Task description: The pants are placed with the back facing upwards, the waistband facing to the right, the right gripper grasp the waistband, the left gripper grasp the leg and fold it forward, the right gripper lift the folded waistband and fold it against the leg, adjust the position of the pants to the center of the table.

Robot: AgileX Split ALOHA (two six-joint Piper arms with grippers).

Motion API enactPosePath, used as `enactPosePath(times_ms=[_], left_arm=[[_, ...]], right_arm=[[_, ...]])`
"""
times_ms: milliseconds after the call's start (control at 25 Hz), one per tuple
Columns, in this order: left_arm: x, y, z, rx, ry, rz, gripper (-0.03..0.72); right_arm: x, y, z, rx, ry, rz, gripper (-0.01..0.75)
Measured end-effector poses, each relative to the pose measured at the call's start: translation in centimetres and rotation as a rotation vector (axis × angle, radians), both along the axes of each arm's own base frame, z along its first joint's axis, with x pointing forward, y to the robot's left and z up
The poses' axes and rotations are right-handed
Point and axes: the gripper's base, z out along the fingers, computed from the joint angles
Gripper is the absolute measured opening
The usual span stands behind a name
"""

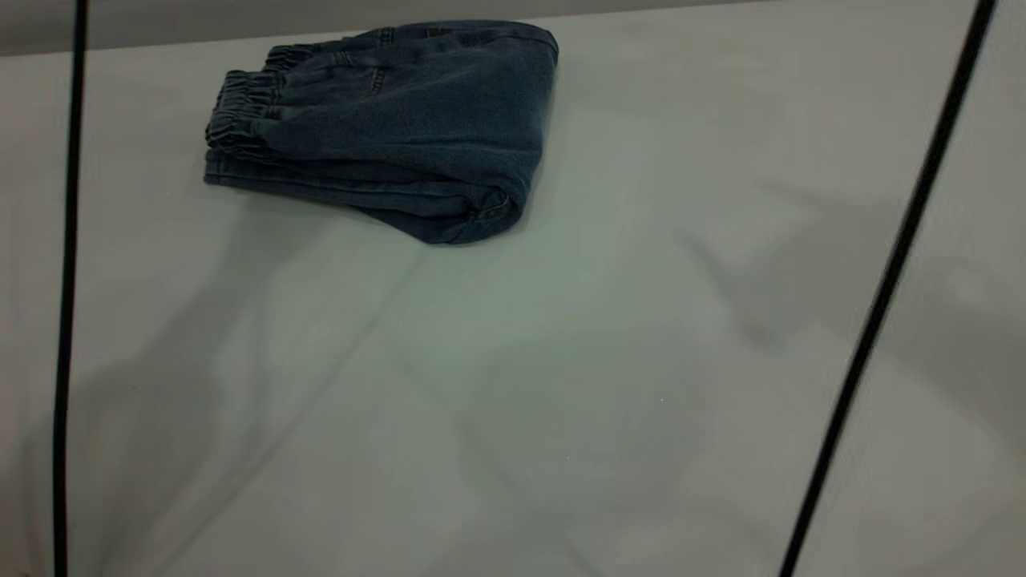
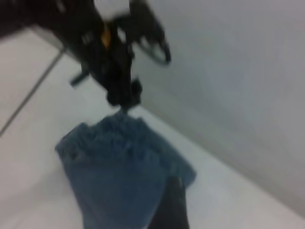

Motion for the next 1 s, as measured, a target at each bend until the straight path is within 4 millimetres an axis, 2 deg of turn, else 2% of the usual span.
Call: enactPosePath(times_ms=[120,280,600,1000], left_arm=[[0.6,-0.2,-2.8,0.009,0.051,0.013,0.503],[1.1,-0.4,-7.2,0.036,0.141,0.019,0.503],[0.0,0.1,-14.2,0.111,0.332,0.019,0.503],[-0.1,0.2,-18.6,0.135,0.403,0.018,0.503]], right_arm=[[-0.9,-0.4,-0.3,0.011,-0.049,-0.017,0.58],[-0.7,-0.4,-1.1,0.008,-0.069,-0.028,0.58],[-0.6,-0.4,-1.1,0.005,-0.07,-0.028,0.579],[-0.6,-0.4,-1.1,0.006,-0.072,-0.028,0.579]])
